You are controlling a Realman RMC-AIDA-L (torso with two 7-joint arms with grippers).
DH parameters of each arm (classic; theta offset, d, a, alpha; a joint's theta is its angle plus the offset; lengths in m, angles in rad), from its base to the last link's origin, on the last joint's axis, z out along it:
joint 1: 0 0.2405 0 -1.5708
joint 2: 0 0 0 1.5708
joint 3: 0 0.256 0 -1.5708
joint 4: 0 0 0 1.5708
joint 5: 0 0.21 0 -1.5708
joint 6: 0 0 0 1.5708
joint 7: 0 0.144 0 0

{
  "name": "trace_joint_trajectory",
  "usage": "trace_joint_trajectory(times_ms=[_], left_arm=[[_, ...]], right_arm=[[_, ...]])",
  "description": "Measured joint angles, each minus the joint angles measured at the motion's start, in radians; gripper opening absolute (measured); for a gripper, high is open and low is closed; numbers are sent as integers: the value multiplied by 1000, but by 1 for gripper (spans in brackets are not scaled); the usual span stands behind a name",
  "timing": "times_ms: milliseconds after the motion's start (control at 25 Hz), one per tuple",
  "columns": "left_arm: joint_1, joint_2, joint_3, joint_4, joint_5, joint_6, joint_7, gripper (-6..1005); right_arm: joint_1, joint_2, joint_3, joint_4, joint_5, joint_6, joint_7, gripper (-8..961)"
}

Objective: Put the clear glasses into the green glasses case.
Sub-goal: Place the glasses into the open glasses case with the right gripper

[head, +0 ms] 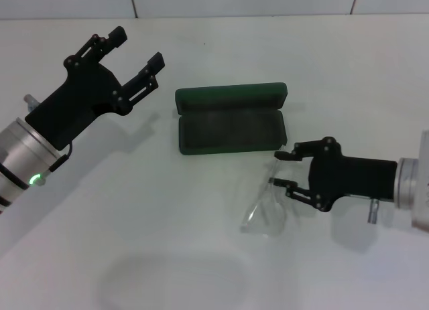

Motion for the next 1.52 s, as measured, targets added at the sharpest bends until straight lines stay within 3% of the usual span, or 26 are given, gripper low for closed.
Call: trace_joint_trajectory(times_ms=[240, 440, 520, 600, 680, 800, 880, 1000, 1160, 1360, 1520], left_arm=[[0, 0, 0, 2, 0, 0, 0, 768], [-1, 0, 0, 4, 0, 0, 0, 768], [-6, 0, 2, 4, 0, 0, 0, 768], [-8, -1, 3, 3, 0, 0, 0, 768], [-6, -1, 3, 3, 0, 0, 0, 768], [-5, -2, 3, 2, -1, 0, 0, 768], [-7, -2, 4, 1, 0, 0, 0, 768], [-11, -3, 4, 0, 1, 0, 0, 768], [-18, -3, 5, -5, 2, 0, 0, 768], [-24, -5, 7, -17, 3, 0, 1, 768], [-23, -6, 7, -26, 3, 1, 16, 768]], right_arm=[[-19, 0, 86, -39, -127, -24, 97, 378], [-11, -27, 201, -45, -202, -163, 190, 379], [-7, -38, 300, -42, -248, -238, 230, 379], [-8, -38, 342, -36, -252, -257, 233, 378], [-11, -20, 539, 17, -251, -324, 230, 377], [21, 10, 649, 105, -252, -369, 228, 376], [58, 22, 643, 160, -266, -367, 227, 375], [173, 35, 518, 282, -275, -341, 224, 374], [238, 38, 486, 337, -260, -345, 225, 373], [270, 38, 434, 376, -244, -308, 223, 367], [269, 38, 313, 380, -196, -227, 215, 365]])
